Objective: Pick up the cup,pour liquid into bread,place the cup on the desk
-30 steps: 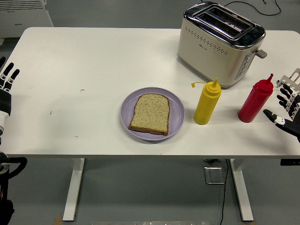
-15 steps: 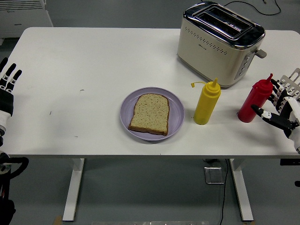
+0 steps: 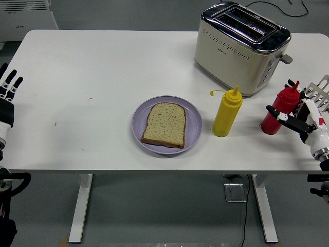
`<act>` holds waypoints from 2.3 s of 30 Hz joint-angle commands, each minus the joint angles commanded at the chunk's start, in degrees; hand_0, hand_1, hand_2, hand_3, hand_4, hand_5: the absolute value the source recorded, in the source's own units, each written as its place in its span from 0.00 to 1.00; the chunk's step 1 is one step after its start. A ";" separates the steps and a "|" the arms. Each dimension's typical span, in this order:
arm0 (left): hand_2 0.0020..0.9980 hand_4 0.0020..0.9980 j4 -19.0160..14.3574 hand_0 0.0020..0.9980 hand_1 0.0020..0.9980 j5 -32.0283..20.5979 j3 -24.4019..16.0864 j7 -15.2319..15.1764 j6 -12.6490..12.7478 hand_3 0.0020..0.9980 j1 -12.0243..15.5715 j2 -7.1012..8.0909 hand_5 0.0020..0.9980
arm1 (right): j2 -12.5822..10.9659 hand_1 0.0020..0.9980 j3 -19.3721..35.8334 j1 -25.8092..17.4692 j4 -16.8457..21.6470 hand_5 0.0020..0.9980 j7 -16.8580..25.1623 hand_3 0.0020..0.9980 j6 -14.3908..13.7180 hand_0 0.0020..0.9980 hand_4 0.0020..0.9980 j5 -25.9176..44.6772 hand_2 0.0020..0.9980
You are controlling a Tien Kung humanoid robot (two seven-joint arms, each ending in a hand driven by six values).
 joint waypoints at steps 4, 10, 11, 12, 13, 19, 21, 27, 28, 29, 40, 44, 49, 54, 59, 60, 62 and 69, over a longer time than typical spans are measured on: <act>0.82 0.68 0.00 0.72 0.77 0.04 -0.08 -0.02 -0.02 0.76 -0.04 0.02 1.00 | 0.30 0.91 -1.01 1.28 -1.14 0.20 -0.25 1.00 -0.85 0.96 0.91 0.75 0.93; 0.82 0.68 0.17 0.72 0.77 0.26 -0.14 -0.02 -0.01 0.76 -0.08 0.00 1.00 | 0.87 0.85 -2.81 3.19 -2.87 0.20 -0.38 0.97 -2.38 0.92 0.91 1.93 0.85; 0.82 0.68 0.18 0.72 0.77 0.28 -0.15 -0.02 0.00 0.76 -0.08 0.00 1.00 | 0.93 0.80 -2.91 3.30 -2.95 0.20 -0.37 0.87 -2.52 0.86 0.91 2.01 0.74; 0.82 0.68 0.20 0.72 0.77 0.29 -0.17 -0.03 0.00 0.76 -0.07 -0.01 1.00 | 1.05 0.80 -3.16 3.53 -3.09 0.20 -0.40 0.87 -2.67 0.86 0.91 2.16 0.74; 0.82 0.68 0.20 0.72 0.77 0.32 -0.18 -0.03 0.00 0.76 -0.06 -0.02 1.00 | 1.15 0.80 -3.45 3.72 -3.22 0.20 -0.31 0.87 -3.14 0.86 0.91 2.46 0.74; 0.82 0.68 0.15 0.72 0.77 0.48 -0.36 -0.05 0.01 0.76 -0.02 0.00 1.00 | 1.59 0.67 -4.79 4.40 -3.74 0.18 0.21 0.67 -5.80 0.74 0.88 4.76 0.59; 0.82 0.68 0.18 0.72 0.77 0.53 -0.41 -0.06 0.02 0.76 0.01 -0.02 1.00 | 1.72 0.67 -5.09 4.53 -3.86 0.18 0.29 0.67 -6.21 0.74 0.88 5.48 0.59; 0.82 0.68 0.29 0.72 0.77 0.68 -0.44 -0.10 0.03 0.76 0.09 -0.04 1.00 | 2.05 0.60 -6.03 4.82 -3.89 0.16 0.54 0.57 -6.76 0.62 0.86 7.23 0.50; 0.82 0.68 0.33 0.72 0.77 0.69 -0.45 -0.11 0.04 0.76 0.09 -0.04 1.00 | 2.09 0.60 -6.20 4.87 -3.93 0.16 0.72 0.57 -7.06 0.62 0.86 7.71 0.50; 0.82 0.68 0.35 0.72 0.77 0.69 -0.45 -0.11 0.04 0.76 0.10 -0.04 1.00 | 2.12 0.60 -6.30 4.90 -3.96 0.16 0.83 0.57 -7.25 0.62 0.86 8.00 0.50; 0.82 0.68 0.41 0.72 0.77 0.88 -0.69 -0.15 0.08 0.75 0.14 -0.01 1.00 | 2.39 0.42 -7.10 5.38 -4.59 0.00 2.29 0.44 -10.76 0.40 0.64 10.44 0.44; 0.82 0.68 0.43 0.72 0.77 0.92 -0.74 -0.18 0.12 0.75 0.15 -0.02 1.00 | 2.42 0.36 -7.12 5.41 -4.61 0.00 2.21 0.43 -11.20 0.37 0.61 10.79 0.42; 0.82 0.68 0.44 0.72 0.77 0.92 -0.71 -0.18 0.13 0.75 0.13 -0.04 1.00 | 2.47 0.31 -7.38 5.41 -4.61 0.00 1.97 0.43 -11.55 0.31 0.61 11.43 0.39; 0.82 0.68 0.45 0.72 0.77 1.02 -0.70 -0.19 0.16 0.74 0.17 -0.03 1.00 | 2.46 0.27 -7.18 5.36 -4.51 0.00 1.98 0.44 -12.14 0.27 0.59 13.32 0.38; 0.82 0.68 0.46 0.72 0.77 1.07 -0.69 -0.21 0.18 0.74 0.22 -0.06 1.00 | 2.45 0.27 -7.04 5.25 -4.11 0.00 1.69 0.44 -12.36 0.27 0.59 15.10 0.38; 0.82 0.68 0.47 0.72 0.77 1.07 -0.68 -0.20 0.18 0.74 0.21 -0.06 1.00 | 2.45 0.27 -6.99 5.25 -3.97 0.00 1.60 0.44 -12.33 0.22 0.55 15.34 0.37; 0.82 0.68 0.46 0.72 0.77 1.10 -0.64 -0.20 0.17 0.74 0.19 -0.05 1.00 | 2.43 0.27 -6.91 5.21 -3.65 0.00 1.37 0.44 -12.40 0.22 0.55 15.66 0.37; 0.82 0.68 0.43 0.72 0.77 1.15 -0.64 -0.20 0.21 0.74 0.16 -0.02 1.00 | 1.90 0.26 -5.65 4.88 -1.01 0.00 0.92 0.44 -12.62 0.20 0.51 16.11 0.37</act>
